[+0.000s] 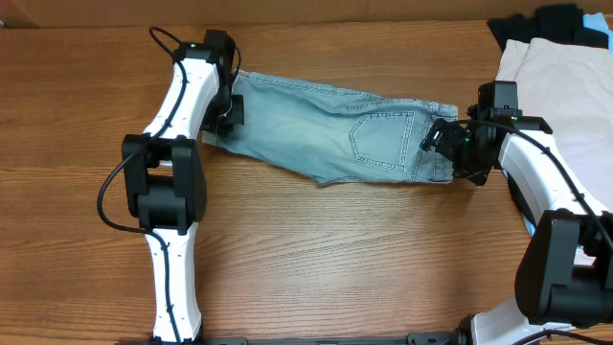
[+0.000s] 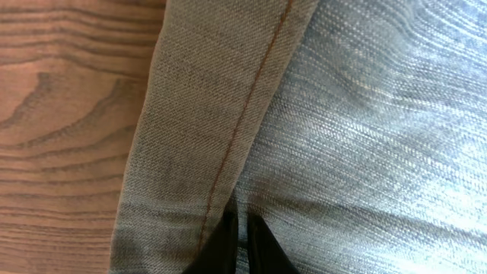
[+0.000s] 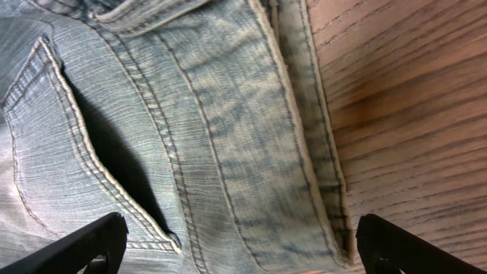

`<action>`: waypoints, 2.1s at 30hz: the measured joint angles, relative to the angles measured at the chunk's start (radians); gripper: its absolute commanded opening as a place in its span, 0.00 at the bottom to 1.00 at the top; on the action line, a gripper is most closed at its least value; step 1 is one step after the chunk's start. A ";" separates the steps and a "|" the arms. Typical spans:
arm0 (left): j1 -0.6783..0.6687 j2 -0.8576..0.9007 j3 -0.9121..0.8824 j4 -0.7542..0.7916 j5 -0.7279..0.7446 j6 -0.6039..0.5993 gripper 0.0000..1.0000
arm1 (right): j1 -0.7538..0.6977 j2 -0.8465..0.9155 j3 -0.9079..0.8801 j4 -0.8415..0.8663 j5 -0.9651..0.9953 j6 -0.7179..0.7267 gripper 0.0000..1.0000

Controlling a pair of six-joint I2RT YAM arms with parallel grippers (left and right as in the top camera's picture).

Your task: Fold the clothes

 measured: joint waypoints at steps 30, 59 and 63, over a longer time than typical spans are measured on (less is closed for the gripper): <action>0.087 -0.062 -0.224 -0.144 -0.116 -0.084 0.33 | 0.007 0.003 0.000 0.123 -0.053 -0.077 1.00; 0.106 0.009 0.585 -0.333 0.278 -0.015 0.57 | 0.111 0.254 0.033 0.266 -0.264 -0.173 0.12; 0.106 0.009 0.585 -0.333 0.276 -0.014 0.57 | 0.100 0.264 0.043 0.240 -0.288 -0.159 0.04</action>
